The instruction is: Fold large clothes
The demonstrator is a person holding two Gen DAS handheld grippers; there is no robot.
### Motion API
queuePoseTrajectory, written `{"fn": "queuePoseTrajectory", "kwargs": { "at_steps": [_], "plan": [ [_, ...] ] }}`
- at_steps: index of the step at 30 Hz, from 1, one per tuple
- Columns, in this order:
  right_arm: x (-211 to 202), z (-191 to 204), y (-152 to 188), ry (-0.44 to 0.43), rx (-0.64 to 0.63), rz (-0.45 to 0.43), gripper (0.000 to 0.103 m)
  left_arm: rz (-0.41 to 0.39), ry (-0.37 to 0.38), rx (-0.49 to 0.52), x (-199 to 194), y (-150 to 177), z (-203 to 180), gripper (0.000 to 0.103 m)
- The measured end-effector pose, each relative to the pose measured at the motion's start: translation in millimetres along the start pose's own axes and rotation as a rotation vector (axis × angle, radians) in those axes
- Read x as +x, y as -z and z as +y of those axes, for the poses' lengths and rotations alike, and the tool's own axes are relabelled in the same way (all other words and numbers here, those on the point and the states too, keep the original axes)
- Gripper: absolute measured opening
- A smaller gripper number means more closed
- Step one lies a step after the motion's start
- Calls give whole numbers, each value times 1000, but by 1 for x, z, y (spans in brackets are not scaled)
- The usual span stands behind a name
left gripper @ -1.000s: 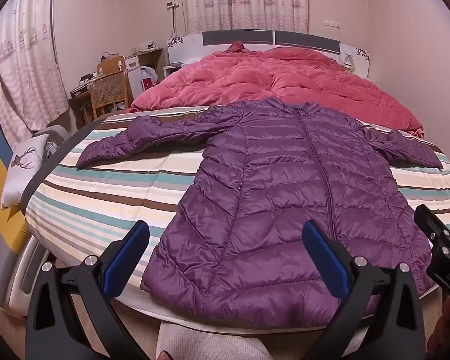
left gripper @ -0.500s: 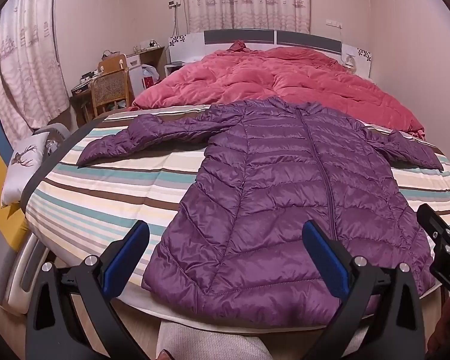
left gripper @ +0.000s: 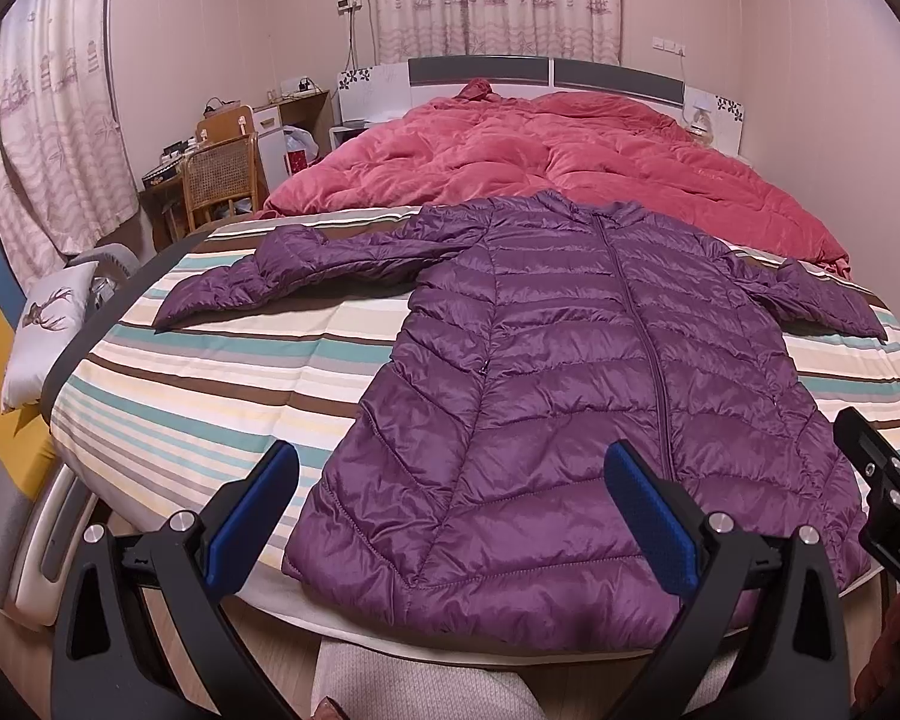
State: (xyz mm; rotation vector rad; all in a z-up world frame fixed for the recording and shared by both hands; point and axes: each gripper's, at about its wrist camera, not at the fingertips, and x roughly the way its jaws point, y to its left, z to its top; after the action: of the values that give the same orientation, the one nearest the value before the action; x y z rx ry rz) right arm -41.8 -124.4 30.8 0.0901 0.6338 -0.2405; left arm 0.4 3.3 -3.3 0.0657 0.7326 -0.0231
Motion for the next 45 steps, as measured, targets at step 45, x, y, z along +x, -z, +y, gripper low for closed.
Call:
{"fn": "queuePoseTrajectory", "kwargs": {
  "at_steps": [45],
  "plan": [
    [2, 3, 2, -6, -10, 15, 100, 14, 2, 6, 4, 4, -4, 101]
  ]
}}
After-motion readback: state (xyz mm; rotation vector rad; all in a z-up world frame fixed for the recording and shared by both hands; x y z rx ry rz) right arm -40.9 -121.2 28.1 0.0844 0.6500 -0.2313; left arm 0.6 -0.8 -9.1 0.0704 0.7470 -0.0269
